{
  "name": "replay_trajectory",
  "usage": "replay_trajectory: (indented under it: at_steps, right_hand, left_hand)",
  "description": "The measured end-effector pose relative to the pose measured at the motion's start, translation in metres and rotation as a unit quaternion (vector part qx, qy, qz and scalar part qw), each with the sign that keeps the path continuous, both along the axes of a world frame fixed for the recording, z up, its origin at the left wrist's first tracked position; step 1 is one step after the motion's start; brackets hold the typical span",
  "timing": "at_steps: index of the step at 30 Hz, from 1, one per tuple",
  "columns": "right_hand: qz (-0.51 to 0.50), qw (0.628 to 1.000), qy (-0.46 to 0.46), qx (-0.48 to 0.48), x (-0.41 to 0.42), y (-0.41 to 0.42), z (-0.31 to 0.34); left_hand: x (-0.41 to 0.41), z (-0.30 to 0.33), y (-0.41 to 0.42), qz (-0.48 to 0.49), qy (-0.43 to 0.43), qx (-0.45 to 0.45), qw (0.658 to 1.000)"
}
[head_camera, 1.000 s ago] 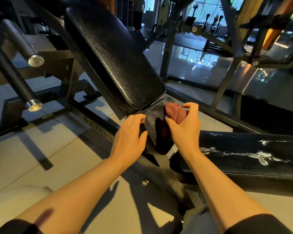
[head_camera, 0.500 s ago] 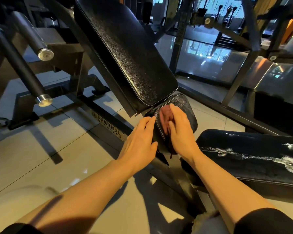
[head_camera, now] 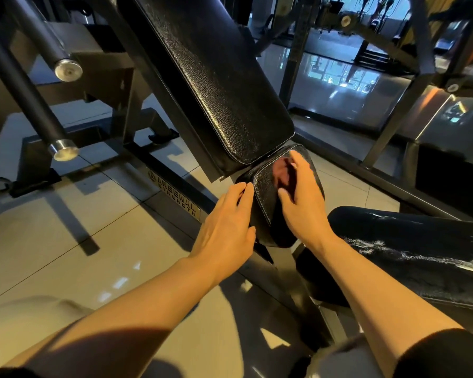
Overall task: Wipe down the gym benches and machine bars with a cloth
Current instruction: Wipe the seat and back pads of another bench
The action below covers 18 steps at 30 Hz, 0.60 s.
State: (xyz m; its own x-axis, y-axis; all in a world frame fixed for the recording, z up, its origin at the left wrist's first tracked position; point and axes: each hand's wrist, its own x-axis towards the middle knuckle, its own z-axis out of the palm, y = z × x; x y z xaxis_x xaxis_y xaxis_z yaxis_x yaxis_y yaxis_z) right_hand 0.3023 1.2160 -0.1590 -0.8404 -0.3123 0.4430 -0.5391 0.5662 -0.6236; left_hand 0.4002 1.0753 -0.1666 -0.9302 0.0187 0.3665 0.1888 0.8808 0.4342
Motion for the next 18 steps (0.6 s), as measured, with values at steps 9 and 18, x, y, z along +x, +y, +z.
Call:
replay_trajectory:
  at_steps: [9,18]
  right_hand:
    - [-0.038,0.995,0.078,0.045,-0.01,-0.012,0.009]
    - [-0.024,0.986,0.088,0.137,-0.019,-0.009,0.021]
  left_hand:
    - [0.001,-0.002,-0.004,0.001,0.003,-0.029,1.0]
    - [-0.001,-0.002,-0.005,0.006,0.007,-0.03,0.999]
